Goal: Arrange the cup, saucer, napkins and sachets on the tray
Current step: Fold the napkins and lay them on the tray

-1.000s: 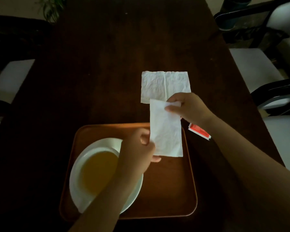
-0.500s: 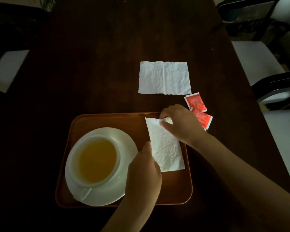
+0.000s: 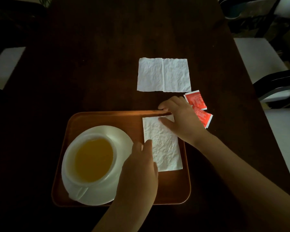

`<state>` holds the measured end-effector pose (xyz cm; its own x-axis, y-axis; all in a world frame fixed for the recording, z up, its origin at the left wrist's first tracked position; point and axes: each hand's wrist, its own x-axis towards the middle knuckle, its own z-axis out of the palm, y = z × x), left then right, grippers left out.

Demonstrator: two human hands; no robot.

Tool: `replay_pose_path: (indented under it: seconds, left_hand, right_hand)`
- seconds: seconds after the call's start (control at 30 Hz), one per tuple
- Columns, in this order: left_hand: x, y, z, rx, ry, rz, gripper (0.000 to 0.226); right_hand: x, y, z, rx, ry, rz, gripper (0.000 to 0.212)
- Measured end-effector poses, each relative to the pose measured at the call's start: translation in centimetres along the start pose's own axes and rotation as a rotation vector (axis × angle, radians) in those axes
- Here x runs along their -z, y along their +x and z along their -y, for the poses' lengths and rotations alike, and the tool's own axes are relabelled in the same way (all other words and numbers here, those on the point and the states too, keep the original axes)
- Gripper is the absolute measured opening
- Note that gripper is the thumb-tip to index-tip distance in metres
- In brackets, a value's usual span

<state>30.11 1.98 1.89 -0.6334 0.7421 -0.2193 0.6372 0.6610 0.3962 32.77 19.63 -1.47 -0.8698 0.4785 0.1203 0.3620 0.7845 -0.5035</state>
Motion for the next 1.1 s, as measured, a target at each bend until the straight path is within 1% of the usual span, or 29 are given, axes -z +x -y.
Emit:
replay_pose_path:
  seconds: [0.07,0.17,0.27,0.33,0.4,0.43,0.5,0.6,0.73,0.8,0.87,0.97,1.1]
  left_hand:
    - [0.6,1.0,-0.5,-0.028,-0.017,-0.019,0.053]
    - [1.7,4.0,-2.0,-0.057,0.007,-0.05,0.046]
    - [3.5,8.3,-3.8,-0.05,0.0,-0.032,0.034]
    - [4.7,11.2,-5.0,-0.03,-0.022,-0.014,0.021]
    - [5.4,13.9,-5.9,-0.042,0.005,-0.002,0.006]
    - [5.6,15.3,-6.3,-0.059,0.034,-0.005,0.005]
    - [5.7,17.9,-6.7,-0.082,0.109,-0.021,0.011]
    - [5.4,21.4,-5.6,-0.166,0.222,-0.003,0.029]
    - [4.5,24.4,-1.9,-0.272,0.302,0.034,0.035]
    - [4.3,24.9,-0.2,-0.328,0.323,0.053,0.041]
    - [3.9,25.3,1.1,-0.395,0.326,0.102,0.049]
    - [3.5,25.5,2.4,-0.456,0.306,0.147,0.05]
    - [3.1,25.9,3.6,-0.58,0.362,0.081,0.05]
  right_hand:
    - [0.7,0.6,-0.6,-0.033,0.052,-0.07,0.02]
    - [1.6,2.1,-2.0,-0.089,-0.003,-0.122,0.018]
    - [2.3,4.1,-3.7,-0.157,-0.111,-0.093,0.022]
    - [2.8,5.6,-4.6,-0.211,-0.173,-0.072,0.025]
    - [3.4,6.8,-5.4,-0.258,-0.23,-0.054,0.028]
    - [3.7,7.4,-5.8,-0.278,-0.253,-0.044,0.03]
    - [4.2,8.5,-6.4,-0.319,-0.288,-0.02,0.033]
    - [4.6,9.7,-7.0,-0.382,-0.322,-0.001,0.035]
    - [4.2,10.5,-7.6,-0.525,-0.383,0.011,0.042]
    - [3.9,10.8,-7.7,-0.612,-0.331,0.011,0.045]
    - [3.6,11.3,-7.9,-0.682,-0.251,0.025,0.042]
    - [3.4,12.0,-8.1,-0.74,-0.108,0.043,0.029]
    - [3.2,11.9,-8.1,-0.743,-0.056,0.019,0.022]
